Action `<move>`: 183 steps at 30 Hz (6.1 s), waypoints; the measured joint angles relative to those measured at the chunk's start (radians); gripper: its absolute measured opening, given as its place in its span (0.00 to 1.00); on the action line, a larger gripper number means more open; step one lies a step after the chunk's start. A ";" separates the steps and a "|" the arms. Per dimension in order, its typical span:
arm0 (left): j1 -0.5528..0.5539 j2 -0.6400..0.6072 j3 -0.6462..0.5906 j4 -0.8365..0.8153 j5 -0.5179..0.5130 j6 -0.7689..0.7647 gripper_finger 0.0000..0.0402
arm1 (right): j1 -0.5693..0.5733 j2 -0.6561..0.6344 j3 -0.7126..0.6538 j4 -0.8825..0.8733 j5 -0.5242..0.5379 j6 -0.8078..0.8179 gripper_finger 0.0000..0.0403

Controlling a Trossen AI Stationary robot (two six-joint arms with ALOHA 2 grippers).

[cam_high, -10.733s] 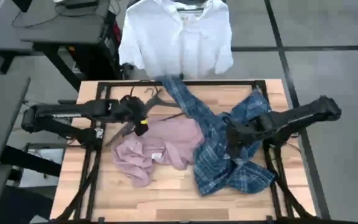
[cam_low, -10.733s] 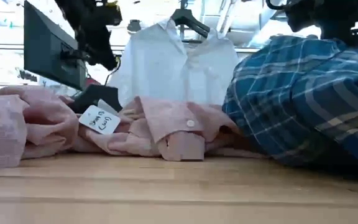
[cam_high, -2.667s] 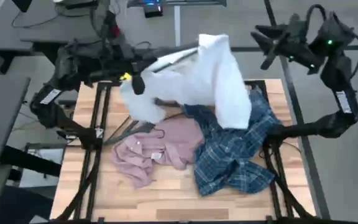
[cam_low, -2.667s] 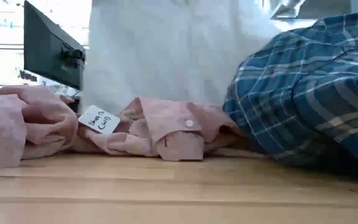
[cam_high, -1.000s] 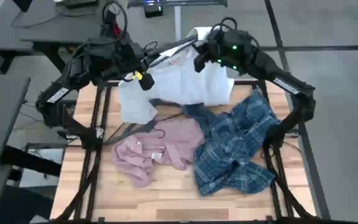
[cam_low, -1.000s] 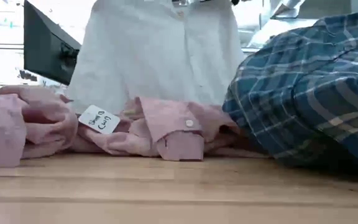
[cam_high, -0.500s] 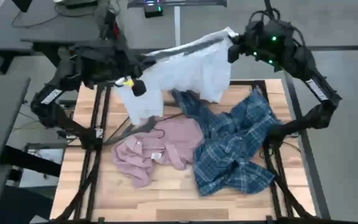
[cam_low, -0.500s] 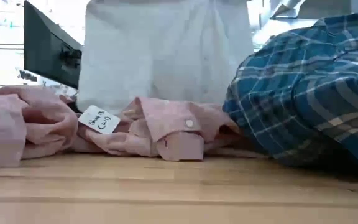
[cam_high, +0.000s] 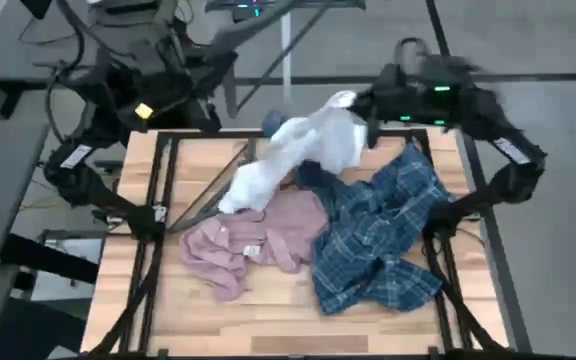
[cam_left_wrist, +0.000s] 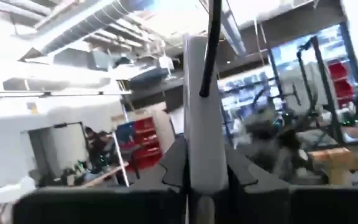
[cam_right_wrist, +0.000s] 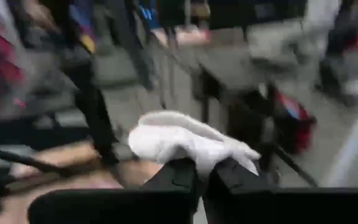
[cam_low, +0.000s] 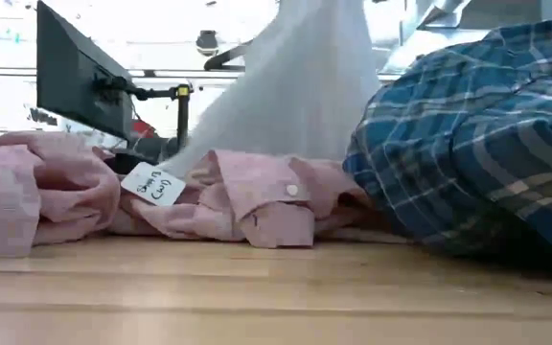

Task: Hang clothes
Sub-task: Unhang the white polo shirt from the hanger rack, then hang the hanger on the hanger rack

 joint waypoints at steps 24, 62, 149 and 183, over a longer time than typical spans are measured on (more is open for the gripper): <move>0.002 -0.004 0.000 -0.549 -0.263 -0.121 0.06 | 0.224 -0.083 0.293 -0.213 -0.572 0.268 0.00; 0.009 0.041 -0.056 -0.996 -0.099 -0.322 0.06 | -0.073 -0.032 -0.348 -0.574 0.016 0.182 0.53; 0.491 -0.005 -0.148 -0.833 0.036 -0.055 0.38 | -0.821 0.235 -0.301 0.333 -0.653 -0.083 0.05; 0.491 -0.005 -0.149 -0.875 0.032 -0.237 0.37 | -0.776 0.531 -0.187 0.568 -0.703 -0.012 0.22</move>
